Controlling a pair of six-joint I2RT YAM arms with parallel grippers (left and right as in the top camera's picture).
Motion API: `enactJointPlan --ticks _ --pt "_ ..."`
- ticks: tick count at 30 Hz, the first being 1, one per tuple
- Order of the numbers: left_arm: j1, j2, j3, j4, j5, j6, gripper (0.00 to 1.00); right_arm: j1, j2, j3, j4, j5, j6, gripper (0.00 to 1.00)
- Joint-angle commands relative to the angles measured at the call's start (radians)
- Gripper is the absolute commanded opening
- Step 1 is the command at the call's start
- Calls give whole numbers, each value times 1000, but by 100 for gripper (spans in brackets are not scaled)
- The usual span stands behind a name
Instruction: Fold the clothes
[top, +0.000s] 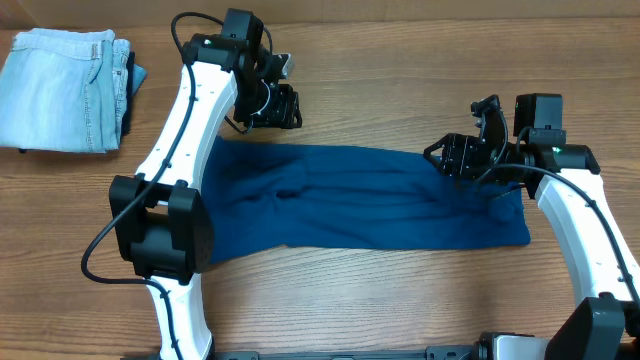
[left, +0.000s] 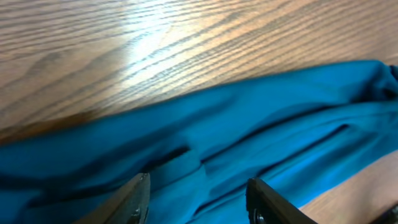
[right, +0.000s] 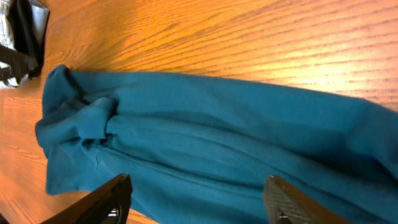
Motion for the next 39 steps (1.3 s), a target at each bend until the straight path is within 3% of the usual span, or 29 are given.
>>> enactJointPlan --ticks 1,8,11,24,27,29,39 --pt "-27 28 6 -60 10 23 52 -6 0 15 26 -31 17 80" --pt "-67 49 -6 -79 -56 34 49 4 2 15 48 -58 15 80" --pt "-85 85 -6 -90 -79 34 41 4 2 15 47 -59 16 80" --pt "-94 212 -6 -64 -158 14 44 5 1 15 -10 -58 11 75" --pt "-97 212 -6 -79 -166 5 16 5 1 15 -11 -58 11 75" --pt "-98 212 -6 -86 -170 2 6 5 1 15 -11 -58 11 75" --pt "-99 73 8 -155 -222 -66 4 5 1 15 -12 -21 12 75"
